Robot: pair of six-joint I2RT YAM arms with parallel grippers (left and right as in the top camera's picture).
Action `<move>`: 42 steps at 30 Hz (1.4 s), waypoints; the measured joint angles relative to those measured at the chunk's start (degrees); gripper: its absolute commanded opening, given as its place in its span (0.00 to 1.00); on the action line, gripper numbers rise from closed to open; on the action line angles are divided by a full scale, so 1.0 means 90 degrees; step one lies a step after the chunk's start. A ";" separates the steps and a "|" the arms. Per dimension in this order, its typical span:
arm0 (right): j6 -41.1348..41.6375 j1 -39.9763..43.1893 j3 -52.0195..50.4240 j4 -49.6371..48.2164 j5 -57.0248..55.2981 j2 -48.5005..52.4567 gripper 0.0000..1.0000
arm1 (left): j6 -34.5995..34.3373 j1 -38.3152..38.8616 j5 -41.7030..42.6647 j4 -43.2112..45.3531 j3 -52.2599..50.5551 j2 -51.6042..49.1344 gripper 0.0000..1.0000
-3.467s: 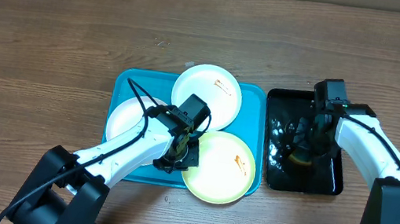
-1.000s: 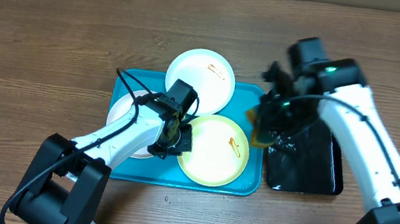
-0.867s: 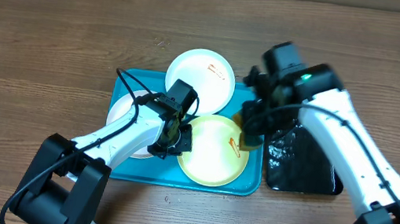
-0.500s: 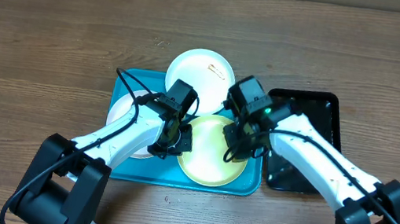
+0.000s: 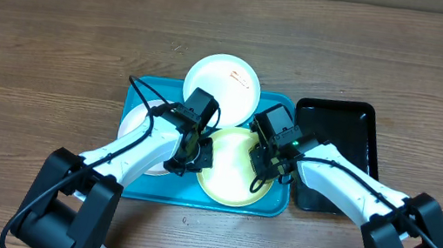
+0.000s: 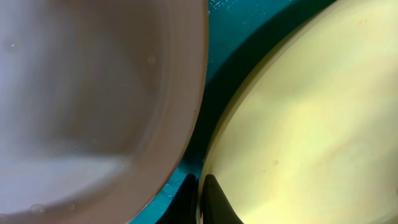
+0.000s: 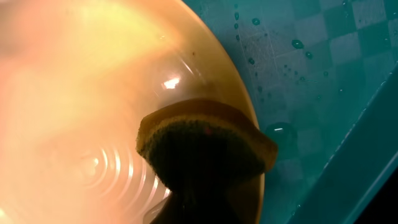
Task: Clean dirty plates on tray and stack at the side
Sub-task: 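Lift the sponge with the right gripper and carry it over the plate, then scrub the yellow-rimmed plate surface with the sponge in the right gripper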
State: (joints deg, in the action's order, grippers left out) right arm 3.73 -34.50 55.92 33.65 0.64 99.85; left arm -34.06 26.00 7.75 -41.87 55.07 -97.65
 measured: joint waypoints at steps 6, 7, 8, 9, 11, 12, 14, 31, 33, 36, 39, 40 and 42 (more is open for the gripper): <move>-0.0024 0.0000 0.0085 -0.0141 0.0066 0.0209 0.04 | -0.0002 -0.0002 -0.0010 -0.0007 0.0000 0.0000 0.04; -0.0032 0.0002 0.0097 -0.0146 0.0126 0.0219 0.04 | -0.0002 -0.0002 -0.0012 -0.0007 0.0000 0.0000 0.04; -0.0053 0.0024 0.0112 -0.0129 0.0236 0.0231 0.04 | -0.0002 -0.0002 -0.0012 -0.0007 0.0000 0.0000 0.04; -0.0097 0.0041 0.0131 -0.0104 0.0345 0.0240 0.04 | -0.0002 -0.0002 -0.0012 -0.0007 0.0000 0.0000 0.04; -0.0238 0.0085 0.0197 0.0027 0.0721 0.0284 0.04 | -0.0002 -0.0002 -0.0015 -0.0007 0.0000 0.0000 0.04; -0.0318 0.0090 0.0236 0.0107 0.0906 0.0313 0.04 | 0.0000 -0.0002 -0.0015 -0.0007 0.0000 0.0000 0.04; -0.0491 0.0085 0.0323 0.0301 0.1292 0.0379 0.04 | 0.0000 -0.0002 -0.0012 -0.0007 0.0000 0.0000 0.04; -0.1365 0.1241 0.3177 0.3211 0.3784 0.0743 0.04 | 0.0019 0.0000 0.0019 -0.0002 0.0000 0.0000 0.04; -0.1547 0.1484 0.3262 0.3432 0.3895 0.0738 0.04 | 0.0019 0.0000 0.0022 -0.0002 0.0000 -0.0002 0.04; -0.1775 0.1583 0.3240 0.3623 0.3905 0.0738 0.04 | 0.0019 0.0000 0.0022 0.0000 0.0000 -0.0002 0.04; -0.2001 0.1535 0.3140 0.3606 0.3951 0.0738 0.04 | 0.0017 0.0000 0.0024 0.0002 0.0000 -0.0002 0.04; -0.2093 0.1498 0.3060 0.3502 0.3995 0.0738 0.04 | 0.0019 0.0000 0.0029 0.0012 0.0000 -0.0002 0.04; -0.2222 0.1384 0.2827 0.3198 0.4061 0.0738 0.04 | 0.0019 0.0000 0.0049 0.0017 0.0000 -0.0002 0.04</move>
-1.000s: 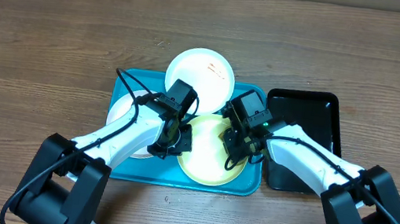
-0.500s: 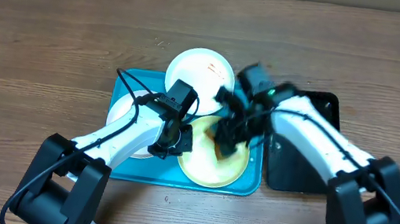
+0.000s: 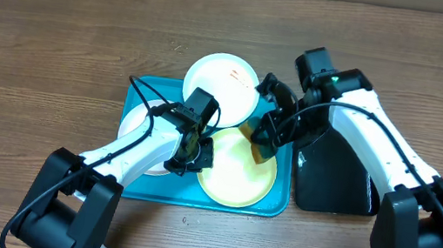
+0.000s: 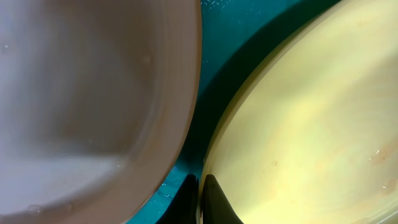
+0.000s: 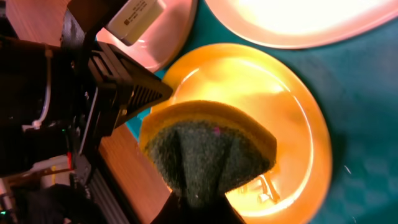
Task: Clean dirty plates on tray and stack at the side
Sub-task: 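Scrub the yellow-rimmed plate surface with the sponge in the right gripper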
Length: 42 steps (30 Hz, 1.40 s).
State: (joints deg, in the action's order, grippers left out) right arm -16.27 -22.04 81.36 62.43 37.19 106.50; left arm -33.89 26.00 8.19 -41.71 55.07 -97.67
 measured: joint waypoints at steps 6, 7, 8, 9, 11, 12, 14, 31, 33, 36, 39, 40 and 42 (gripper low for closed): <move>-0.0148 -0.0359 -0.0918 -0.1061 0.0180 0.0000 0.04 | 0.0000 0.0000 0.0017 0.0010 0.0000 0.0000 0.04; -0.0170 -0.0444 -0.1246 -0.1396 0.0211 0.0005 0.04 | 0.0000 0.0000 0.0019 0.0007 0.0000 0.0000 0.04; -0.0206 -0.0454 -0.1433 -0.1688 0.0250 -0.0005 0.04 | 0.0000 0.0000 0.0022 0.0005 0.0000 0.0000 0.04; -0.0243 -0.0454 -0.1579 -0.1943 0.0274 -0.0005 0.04 | 0.0000 0.0000 0.0019 0.0012 0.0000 0.0000 0.04; -0.0328 -0.0444 -0.1797 -0.2186 0.0272 -0.0002 0.04 | 0.0000 0.0000 0.0019 0.0005 0.0000 0.0000 0.04; -0.0396 -0.0442 -0.1919 -0.2271 0.0274 -0.0002 0.04 | 0.0000 0.0000 0.0019 0.0005 0.0000 0.0000 0.04; -0.0551 -0.0437 -0.2103 -0.2373 0.0272 -0.0002 0.04 | 0.0000 0.0000 0.0019 0.0005 0.0000 0.0000 0.04; -0.1273 -0.0437 -0.2645 -0.3614 -0.0352 -0.0002 0.04 | 0.0000 -0.0002 0.0024 0.0027 0.0000 0.0000 0.04; -0.1287 -0.0437 -0.2645 -0.3849 -0.0457 -0.0002 0.04 | 0.0000 -0.0002 0.0024 0.0024 0.0000 0.0000 0.04; -0.1309 -0.0437 -0.2645 -0.4005 -0.0644 -0.0002 0.04 | 0.0000 0.0000 0.0024 0.0024 0.0000 0.0000 0.04; -0.1314 -0.0437 -0.2640 -0.4010 -0.0733 -0.0002 0.04 | 0.0000 0.0000 0.0024 0.0024 0.0000 0.0000 0.04; -0.1311 -0.0435 -0.2613 -0.3961 -0.0741 -0.0002 0.04 | 0.0000 -0.0002 0.0024 0.0022 0.0000 0.0000 0.04; -0.1316 -0.0435 -0.2509 -0.3847 -0.0738 -0.0002 0.04 | 0.0000 0.0000 0.0024 0.0022 0.0000 0.0000 0.04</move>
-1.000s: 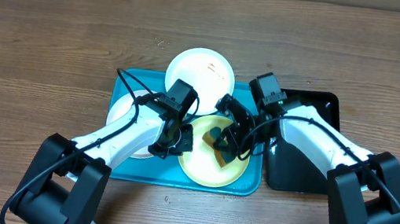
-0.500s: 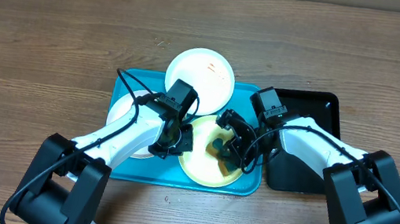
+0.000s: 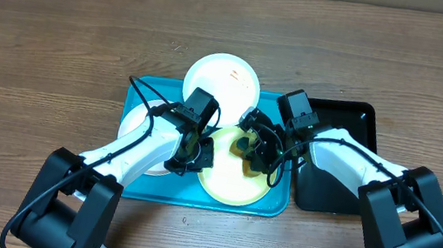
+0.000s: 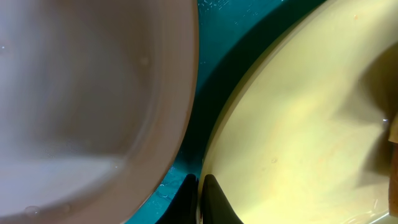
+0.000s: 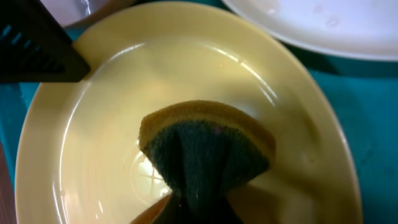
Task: Clean dirty plates on tray and stack at the side
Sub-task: 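Scrub the yellow-rimmed plate surface with the sponge in the right gripper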
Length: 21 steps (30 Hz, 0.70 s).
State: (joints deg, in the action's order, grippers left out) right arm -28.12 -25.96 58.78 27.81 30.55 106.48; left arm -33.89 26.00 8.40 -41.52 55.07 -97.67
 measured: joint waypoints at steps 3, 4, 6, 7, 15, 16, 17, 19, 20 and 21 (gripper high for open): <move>0.0000 0.0000 0.0350 0.0187 -0.0010 0.0000 0.04 | 0.0000 -0.0002 0.0002 0.0000 0.0000 0.0000 0.04; 0.0000 0.0000 0.0495 0.0228 -0.0015 0.0000 0.04 | 0.0000 0.0000 0.0005 0.0000 0.0000 0.0000 0.04; -0.0002 0.0007 0.0767 0.0328 -0.0029 0.0000 0.04 | 0.0000 -0.0002 0.0010 0.0000 0.0000 0.0000 0.04; 0.0002 0.0012 0.0916 0.0435 -0.0039 0.0000 0.04 | 0.0000 0.0000 0.0017 0.0000 0.0000 0.0000 0.04; -0.0027 0.0168 0.1620 0.2380 0.0204 0.0000 0.04 | 0.0000 0.0000 0.0019 0.0000 0.0000 0.0000 0.04; -0.0068 0.0172 0.1620 0.2577 0.0294 0.0000 0.04 | 0.0000 0.0000 0.0019 0.0000 0.0000 0.0000 0.04; -0.0109 0.0172 0.1600 0.2735 0.0393 0.0000 0.04 | 0.0000 0.0000 0.0019 0.0000 0.0000 0.0000 0.04; -0.0204 0.0163 0.1506 0.2839 0.0580 0.0000 0.04 | 0.0000 0.0000 0.0019 0.0000 0.0000 0.0000 0.04; -0.0238 0.0155 0.1413 0.2815 0.0631 0.0000 0.04 | 0.0000 0.0000 0.0019 0.0000 0.0000 0.0000 0.04; -0.0257 0.0143 0.1280 0.2739 0.0682 0.0000 0.04 | 0.0000 -0.0002 0.0022 0.0000 0.0000 0.0000 0.04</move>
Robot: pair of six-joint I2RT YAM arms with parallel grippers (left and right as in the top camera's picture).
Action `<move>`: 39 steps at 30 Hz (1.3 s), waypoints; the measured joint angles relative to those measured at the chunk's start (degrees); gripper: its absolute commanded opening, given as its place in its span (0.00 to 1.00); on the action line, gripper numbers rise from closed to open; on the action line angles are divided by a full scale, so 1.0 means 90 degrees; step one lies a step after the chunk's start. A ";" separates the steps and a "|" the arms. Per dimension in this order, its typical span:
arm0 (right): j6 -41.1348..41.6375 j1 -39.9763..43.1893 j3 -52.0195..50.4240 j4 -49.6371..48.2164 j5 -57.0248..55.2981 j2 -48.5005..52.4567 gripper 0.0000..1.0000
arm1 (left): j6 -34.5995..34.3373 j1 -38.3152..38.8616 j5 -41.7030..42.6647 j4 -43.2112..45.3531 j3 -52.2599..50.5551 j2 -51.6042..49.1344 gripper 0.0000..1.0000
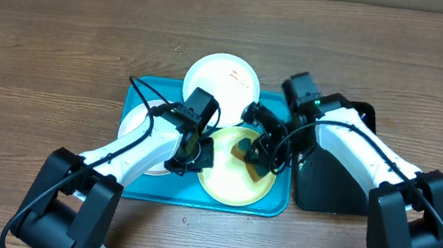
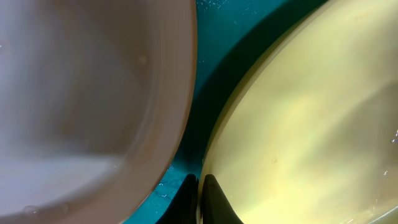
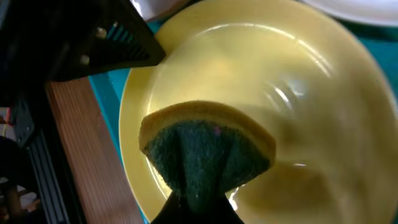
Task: Clean dirty plates on tray and stack at the side
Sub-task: 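Scrub the yellow-rimmed plate surface with the sponge in the right gripper, then return the sponge to the black tray and release it with the right gripper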
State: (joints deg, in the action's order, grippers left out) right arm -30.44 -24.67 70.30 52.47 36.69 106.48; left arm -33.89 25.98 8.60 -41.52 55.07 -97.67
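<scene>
The yellow plate [image 1: 233, 178] lies at the front right of the blue tray [image 1: 161, 190]. My left gripper [image 1: 200, 150] is shut on its left rim, one finger on either side of the edge [image 2: 200, 186]. A folded yellow-green sponge [image 1: 245, 152] sits pinched in my right gripper [image 1: 259, 156], over the plate's right half. In the right wrist view the sponge [image 3: 208, 149] hangs just above the wet yellow plate [image 3: 298, 112]. A white plate [image 1: 222, 82] with a reddish smear rests at the tray's back edge. A pale plate [image 1: 135, 124] lies on the tray's left.
A black tray [image 1: 333, 171] stands right of the blue tray, partly under my right arm. Brown wooden table [image 1: 58, 38] surrounds both trays. In the left wrist view the pale plate [image 2: 87, 93] nearly touches the yellow plate [image 2: 305, 124].
My right gripper with the sponge has moved slightly right and back over the yellow plate, its wrist turned. The left gripper still holds the plate's rim unmoved.
First the sponge was pressed on the yellow plate's right edge, the left gripper holding the rim. Then the right gripper was lifted toward the tray's back right with the sponge. After that it was down over the plate's middle, and now over its right half.
</scene>
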 measured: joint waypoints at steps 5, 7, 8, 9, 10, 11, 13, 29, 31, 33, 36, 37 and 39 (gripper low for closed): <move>-0.0080 -0.0019 -0.0682 -0.0704 -0.0007 0.0000 0.04 | 0.0000 0.0002 -0.0002 0.0002 0.0000 0.0000 0.04; -0.0095 -0.0019 -0.0840 -0.0899 -0.0185 0.0000 0.04 | 0.0000 0.0002 0.0000 0.0000 0.0000 0.0000 0.04; -0.0097 -0.0019 -0.0884 -0.0969 -0.0294 0.0000 0.04 | 0.0000 0.0002 0.0000 0.0000 0.0000 0.0000 0.04; -0.0095 -0.0019 -0.0906 -0.1095 -0.0396 0.0000 0.04 | 0.0000 0.0002 0.0000 0.0000 0.0000 0.0000 0.04; -0.0092 -0.0019 -0.0908 -0.1209 -0.0454 0.0000 0.04 | 0.0000 0.0002 0.0000 0.0000 0.0000 0.0000 0.04; -0.0090 -0.0019 -0.0908 -0.1399 -0.0510 0.0000 0.04 | 0.0000 0.0002 0.0000 0.0000 0.0000 0.0000 0.04; -0.0061 -0.0019 -0.0908 -0.1817 -0.0597 0.0000 0.04 | 0.0000 0.0002 0.0000 -0.0002 0.0000 0.0000 0.04; 0.1394 0.0160 -0.0321 -0.3099 0.0109 -0.0002 0.04 | 0.0002 0.0002 0.0000 -0.0007 0.0000 -0.0002 0.04; 0.1566 0.0352 0.0073 -0.2531 0.0333 -0.0046 0.04 | 0.0005 0.0002 0.0000 -0.0022 0.0000 -0.0002 0.04; 0.1695 0.0639 0.0340 -0.1882 0.0430 -0.0172 0.04 | 0.0005 0.0002 0.0015 -0.0032 0.0000 0.0000 0.04; 0.1826 0.1277 0.0537 -0.0811 0.0359 -0.0510 0.04 | 0.0005 0.0000 0.0044 -0.0046 0.0000 -0.0002 0.04; 0.1838 0.1564 0.0561 -0.0350 0.0240 -0.0648 0.04 | 0.0007 0.0000 0.0061 -0.0051 0.0000 -0.0002 0.04; 0.1870 0.2072 0.0573 0.0287 -0.0044 -0.0814 0.04 | 0.0029 0.0002 0.0087 -0.0053 0.0000 0.0000 0.04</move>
State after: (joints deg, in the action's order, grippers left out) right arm -13.61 -6.02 75.46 55.05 36.29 99.15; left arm -33.63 26.00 9.39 -42.00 55.07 -97.67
